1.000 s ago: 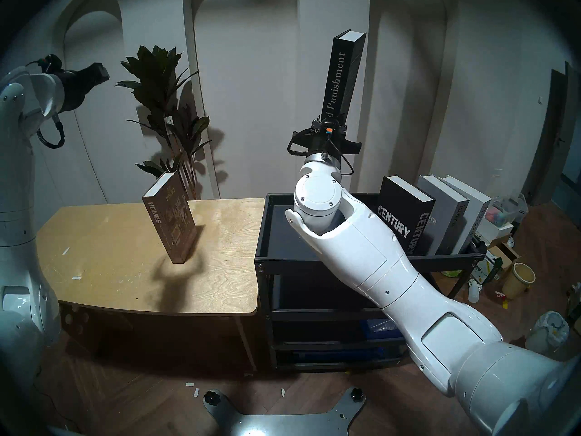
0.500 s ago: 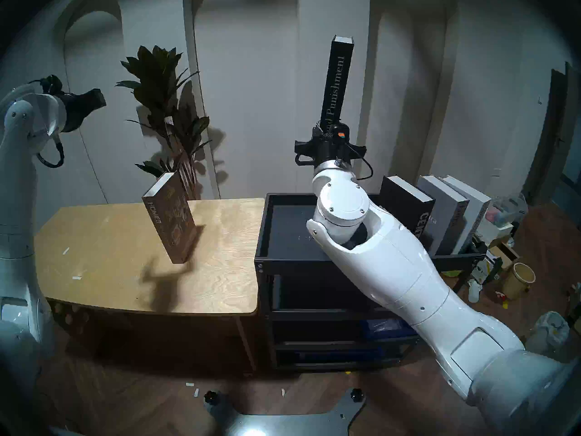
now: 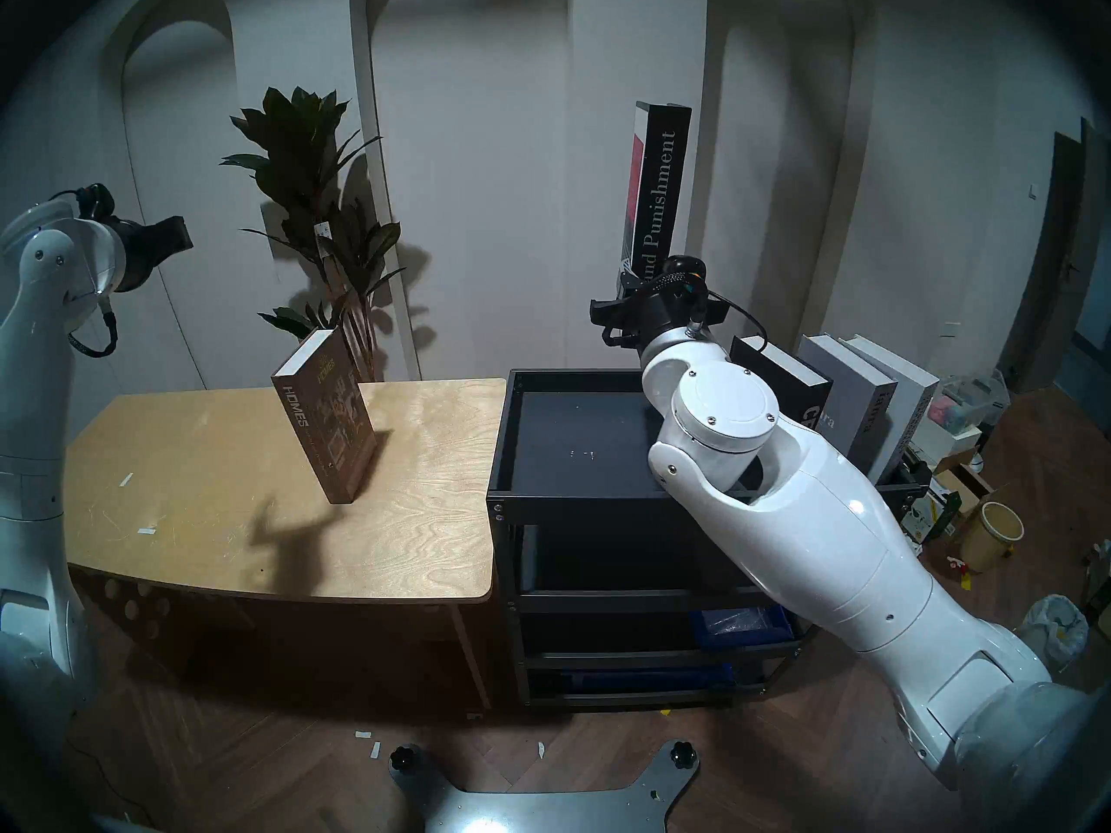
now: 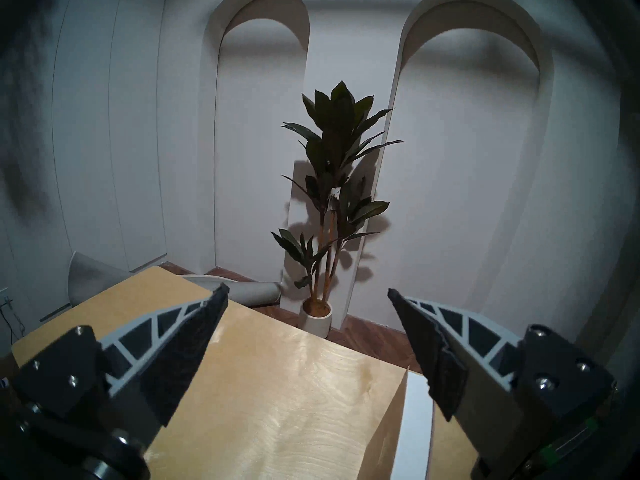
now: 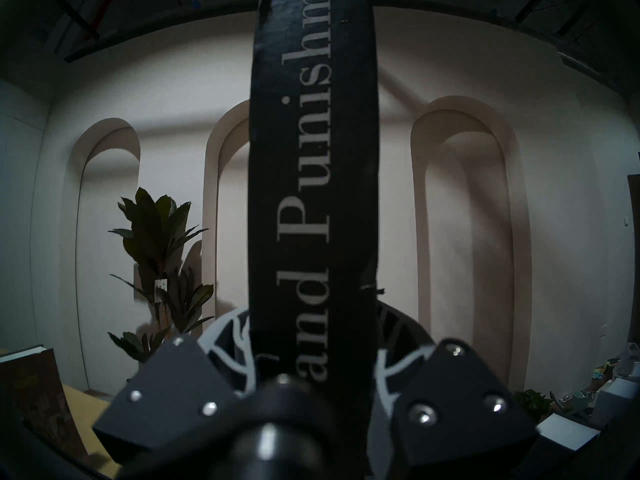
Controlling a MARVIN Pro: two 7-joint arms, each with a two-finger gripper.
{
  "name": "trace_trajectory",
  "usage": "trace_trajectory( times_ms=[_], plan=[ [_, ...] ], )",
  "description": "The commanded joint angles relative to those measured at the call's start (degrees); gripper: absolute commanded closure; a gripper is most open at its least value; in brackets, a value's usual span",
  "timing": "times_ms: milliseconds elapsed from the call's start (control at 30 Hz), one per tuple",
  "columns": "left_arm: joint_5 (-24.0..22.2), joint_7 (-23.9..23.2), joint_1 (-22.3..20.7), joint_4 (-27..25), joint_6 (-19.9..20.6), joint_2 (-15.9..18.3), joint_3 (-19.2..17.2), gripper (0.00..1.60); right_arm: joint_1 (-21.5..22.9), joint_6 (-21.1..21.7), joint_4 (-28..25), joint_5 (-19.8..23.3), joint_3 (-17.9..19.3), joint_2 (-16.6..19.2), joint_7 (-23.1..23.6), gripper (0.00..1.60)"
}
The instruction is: Move the books from the display table onto the shelf, standing them upright with spines facing out and tallest at one end
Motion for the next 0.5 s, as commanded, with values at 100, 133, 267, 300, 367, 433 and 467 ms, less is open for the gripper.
trace_trajectory(
  times_ms=[100,133,267,300,367,433,467],
  plan=[
    [2.7,0.6,3.4,-0.7,-1.4,2.0,-2.1,0.00,-4.0,2.8,-5.1,5.8,4.9,8.3,4.6,1.60],
    [2.9,0.6,3.8,-0.8,-1.5,2.1,-2.2,0.00,-4.4,3.1,-5.2,6.2,5.5,8.9,4.9,1.60],
    [4.0,0.8,5.6,-1.5,-2.4,2.3,-2.6,0.00,-6.7,4.4,-5.4,8.0,7.8,11.6,6.5,1.60],
    [4.3,0.8,6.1,-1.7,-2.6,2.3,-2.7,0.00,-7.3,4.6,-5.5,8.5,8.4,12.5,7.0,1.60],
    [4.9,0.9,7.1,-2.2,-3.3,2.4,-3.0,0.00,-8.6,5.2,-5.8,9.3,9.7,14.0,8.2,1.60],
    [5.5,0.9,7.8,-2.5,-3.9,2.5,-3.1,0.00,-9.6,5.9,-6.2,10.4,10.6,14.9,9.6,1.60],
    [5.8,0.9,8.4,-2.8,-4.3,2.5,-3.1,0.00,-10.2,6.1,-6.7,11.5,10.9,16.3,10.6,1.60]
  ],
)
